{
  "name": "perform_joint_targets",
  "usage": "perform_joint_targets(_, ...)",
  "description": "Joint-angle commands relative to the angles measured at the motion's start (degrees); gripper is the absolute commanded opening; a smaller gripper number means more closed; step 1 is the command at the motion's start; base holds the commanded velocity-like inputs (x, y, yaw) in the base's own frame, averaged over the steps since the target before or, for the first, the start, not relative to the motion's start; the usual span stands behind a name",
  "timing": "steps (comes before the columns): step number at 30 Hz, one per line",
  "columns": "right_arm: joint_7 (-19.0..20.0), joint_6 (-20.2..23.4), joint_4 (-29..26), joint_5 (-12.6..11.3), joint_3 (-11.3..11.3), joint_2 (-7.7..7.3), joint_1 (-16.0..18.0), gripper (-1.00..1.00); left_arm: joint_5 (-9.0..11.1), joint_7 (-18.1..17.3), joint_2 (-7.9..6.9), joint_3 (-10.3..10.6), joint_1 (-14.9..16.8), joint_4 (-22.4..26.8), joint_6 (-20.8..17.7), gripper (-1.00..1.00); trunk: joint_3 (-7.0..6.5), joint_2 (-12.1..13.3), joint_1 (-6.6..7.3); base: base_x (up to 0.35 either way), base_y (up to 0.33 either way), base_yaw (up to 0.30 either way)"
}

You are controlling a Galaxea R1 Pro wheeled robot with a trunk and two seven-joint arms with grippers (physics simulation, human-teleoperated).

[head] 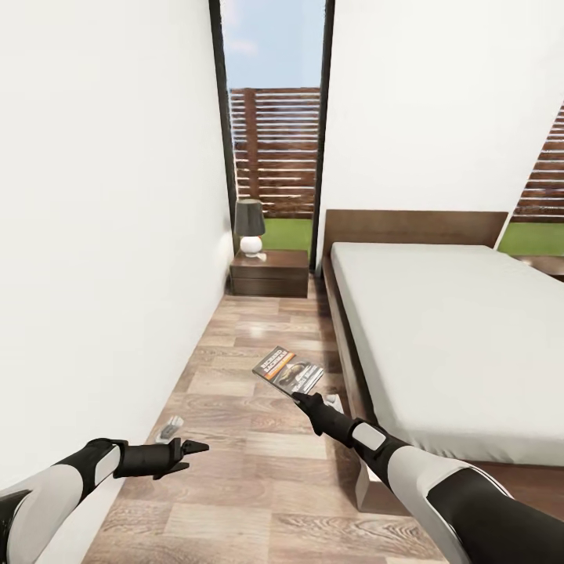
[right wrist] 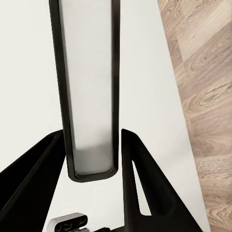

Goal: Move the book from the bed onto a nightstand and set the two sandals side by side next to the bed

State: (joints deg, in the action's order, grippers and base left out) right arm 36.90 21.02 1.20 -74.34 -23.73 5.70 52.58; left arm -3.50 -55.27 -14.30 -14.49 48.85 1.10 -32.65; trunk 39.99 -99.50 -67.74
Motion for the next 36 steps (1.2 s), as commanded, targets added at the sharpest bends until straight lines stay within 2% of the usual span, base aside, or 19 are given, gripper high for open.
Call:
perform_joint_targets(1,0.2,0.3,0.1,-0.6,-0.4,0.02,0.1,-1.00,-0.4,-0.2,-0.02,-0.4,0.0,0.0,-0.5,1.00,0.05,0.0,0.00,0.017,0.000,0.000)
perform_joint_targets(13,0.1,0.3,0.1,-0.6,-0.4,0.02,0.1,-1.00,-0.4,-0.4,-0.11,-0.4,0.0,0.1,-0.6,1.00,0.05,0.0,0.00,0.026,0.008,0.000)
perform_joint_targets(36,0.1,0.3,0.1,-0.6,-0.4,0.02,0.1,-1.00,-0.4,-0.6,-0.13,-0.4,0.0,0.1,-0.6,1.00,0.05,0.0,0.00,0.151,0.093,0.000)
